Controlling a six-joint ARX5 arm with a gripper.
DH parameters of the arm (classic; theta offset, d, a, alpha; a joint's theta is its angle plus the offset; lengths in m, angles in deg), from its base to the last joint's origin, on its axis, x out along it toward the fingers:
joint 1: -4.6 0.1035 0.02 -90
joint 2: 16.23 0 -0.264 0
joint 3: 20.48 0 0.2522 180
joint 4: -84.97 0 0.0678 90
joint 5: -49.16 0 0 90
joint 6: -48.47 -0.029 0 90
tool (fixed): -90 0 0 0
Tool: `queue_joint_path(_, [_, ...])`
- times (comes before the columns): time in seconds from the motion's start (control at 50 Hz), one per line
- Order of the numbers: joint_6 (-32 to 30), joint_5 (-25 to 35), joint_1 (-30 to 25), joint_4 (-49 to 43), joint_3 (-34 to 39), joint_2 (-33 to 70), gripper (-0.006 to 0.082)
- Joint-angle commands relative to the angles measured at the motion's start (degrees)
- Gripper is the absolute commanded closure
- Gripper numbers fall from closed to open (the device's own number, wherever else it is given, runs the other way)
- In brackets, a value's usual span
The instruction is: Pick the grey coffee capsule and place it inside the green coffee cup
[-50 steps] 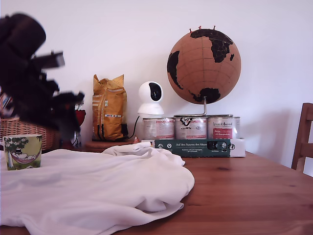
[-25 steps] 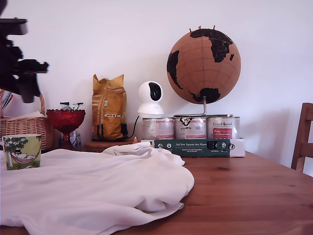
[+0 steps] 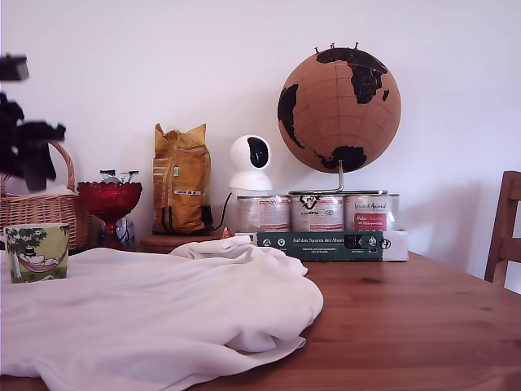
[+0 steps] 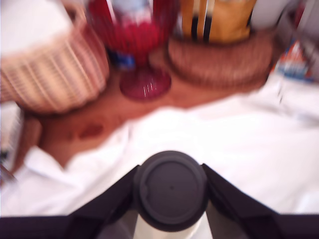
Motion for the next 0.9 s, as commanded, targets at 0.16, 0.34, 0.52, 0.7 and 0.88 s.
queue_joint_path(0.16, [-0.46,0.28,0.50,0.20,-1.75,3.45,0.0620])
queue_joint_path(0.34, [-0.50,0.26,0.48,0.20,-2.08,4.09,0.0397])
queue_joint_path(0.52, [-0.70,0.24,0.48,-0.81,-2.89,4.09,0.0309])
queue_joint_path(0.7, [-0.92,-0.07,0.48,-2.93,-4.63,3.63,0.0392])
queue_joint_path(0.88, [-0.87,-0.09,0.42,-5.90,-5.49,-0.76,0.0786])
